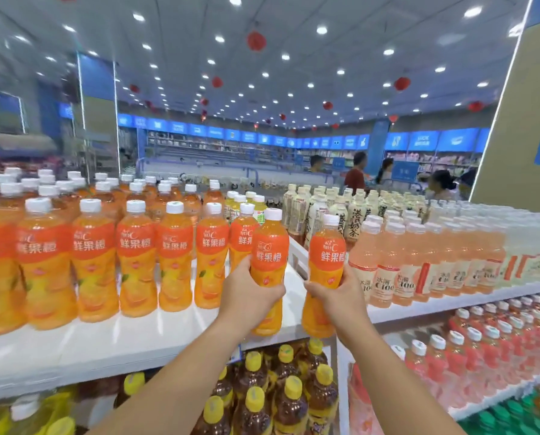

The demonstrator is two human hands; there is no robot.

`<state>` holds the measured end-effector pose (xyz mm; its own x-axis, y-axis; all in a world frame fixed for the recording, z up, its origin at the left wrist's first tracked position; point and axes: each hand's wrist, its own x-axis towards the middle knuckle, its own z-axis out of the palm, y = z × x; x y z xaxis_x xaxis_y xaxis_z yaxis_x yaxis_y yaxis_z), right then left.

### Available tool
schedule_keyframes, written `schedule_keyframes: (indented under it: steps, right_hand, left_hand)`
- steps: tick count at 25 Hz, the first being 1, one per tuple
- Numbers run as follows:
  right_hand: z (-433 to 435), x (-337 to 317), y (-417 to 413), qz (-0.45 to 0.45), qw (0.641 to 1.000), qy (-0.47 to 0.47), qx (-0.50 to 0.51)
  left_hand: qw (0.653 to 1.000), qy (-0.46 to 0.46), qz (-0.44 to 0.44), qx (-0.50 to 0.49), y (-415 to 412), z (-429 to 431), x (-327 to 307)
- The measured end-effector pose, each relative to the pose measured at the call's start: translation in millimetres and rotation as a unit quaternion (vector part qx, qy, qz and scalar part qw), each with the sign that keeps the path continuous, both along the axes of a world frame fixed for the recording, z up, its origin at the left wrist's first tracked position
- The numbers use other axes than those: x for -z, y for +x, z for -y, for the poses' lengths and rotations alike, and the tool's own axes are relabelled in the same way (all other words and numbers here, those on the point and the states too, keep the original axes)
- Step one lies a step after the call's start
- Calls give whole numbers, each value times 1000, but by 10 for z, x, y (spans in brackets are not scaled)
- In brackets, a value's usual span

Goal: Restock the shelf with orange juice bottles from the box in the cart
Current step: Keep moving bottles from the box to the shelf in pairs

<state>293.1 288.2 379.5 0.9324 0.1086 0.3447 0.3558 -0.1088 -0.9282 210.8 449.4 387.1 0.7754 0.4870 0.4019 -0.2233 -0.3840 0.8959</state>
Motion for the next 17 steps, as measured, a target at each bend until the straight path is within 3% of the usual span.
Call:
schedule_keyframes:
  steps: [8, 17]
  right_hand:
    - [-146, 175, 538, 26, 997, 8, -72]
    - [-71, 439, 513, 40, 991, -15, -124]
  left_hand:
    - [998, -20, 30, -42, 434, 208, 176]
    - [998, 0, 46, -49, 408, 321, 335]
